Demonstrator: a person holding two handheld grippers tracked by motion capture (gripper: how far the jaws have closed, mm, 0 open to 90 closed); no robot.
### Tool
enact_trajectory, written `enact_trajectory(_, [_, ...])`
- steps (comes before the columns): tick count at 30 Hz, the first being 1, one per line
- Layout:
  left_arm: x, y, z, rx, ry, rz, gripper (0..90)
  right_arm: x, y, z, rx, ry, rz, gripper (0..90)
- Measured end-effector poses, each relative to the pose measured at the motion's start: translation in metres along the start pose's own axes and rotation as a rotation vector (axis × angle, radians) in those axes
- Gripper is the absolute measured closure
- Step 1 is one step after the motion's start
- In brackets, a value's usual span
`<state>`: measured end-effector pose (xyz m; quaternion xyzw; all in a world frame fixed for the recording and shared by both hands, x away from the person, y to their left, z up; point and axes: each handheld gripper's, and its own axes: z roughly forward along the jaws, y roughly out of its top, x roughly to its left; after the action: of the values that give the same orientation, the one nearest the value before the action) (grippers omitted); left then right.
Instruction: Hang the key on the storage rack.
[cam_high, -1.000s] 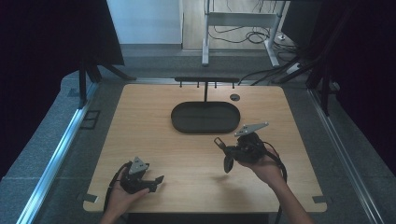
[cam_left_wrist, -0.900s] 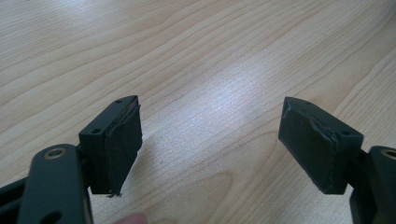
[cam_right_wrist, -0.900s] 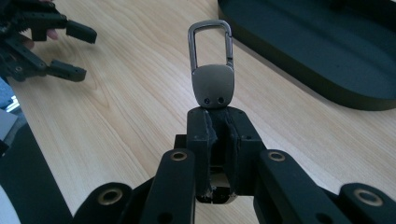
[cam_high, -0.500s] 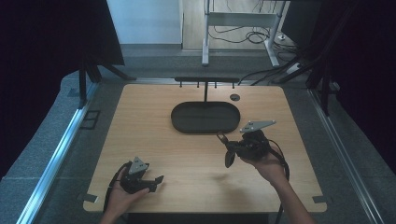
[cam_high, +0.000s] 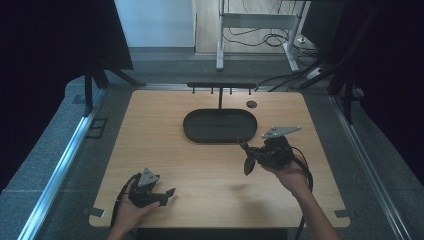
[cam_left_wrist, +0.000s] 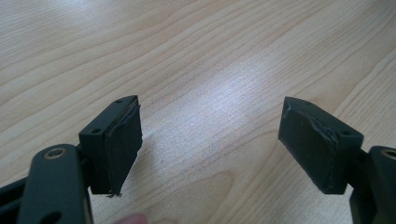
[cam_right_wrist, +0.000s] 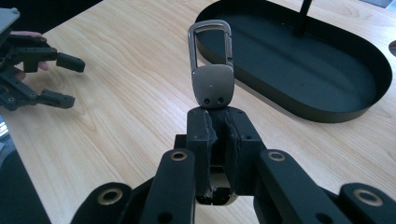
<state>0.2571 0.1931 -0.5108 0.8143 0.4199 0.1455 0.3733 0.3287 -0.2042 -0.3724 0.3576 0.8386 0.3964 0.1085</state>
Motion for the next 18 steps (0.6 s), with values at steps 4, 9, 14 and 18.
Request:
enact_trajectory(4, [0.000,0.000,0.000,-0.002,0.000,0.001,22.0,-0.003,0.001,0.001,0.009,-0.014,0.001,81.1])
enact_trajectory(9, [-0.001,0.000,0.000,-0.002,0.001,0.001,21.9,-0.007,0.003,0.003,0.016,-0.029,0.005,81.0])
enact_trajectory(14, [0.000,0.000,0.000,-0.002,0.000,0.001,22.0,-0.017,0.010,0.003,0.019,-0.059,0.017,81.1])
enact_trajectory(18, [0.000,0.000,0.000,-0.001,-0.001,0.002,21.9,-0.023,0.015,0.004,0.013,-0.074,0.028,81.1])
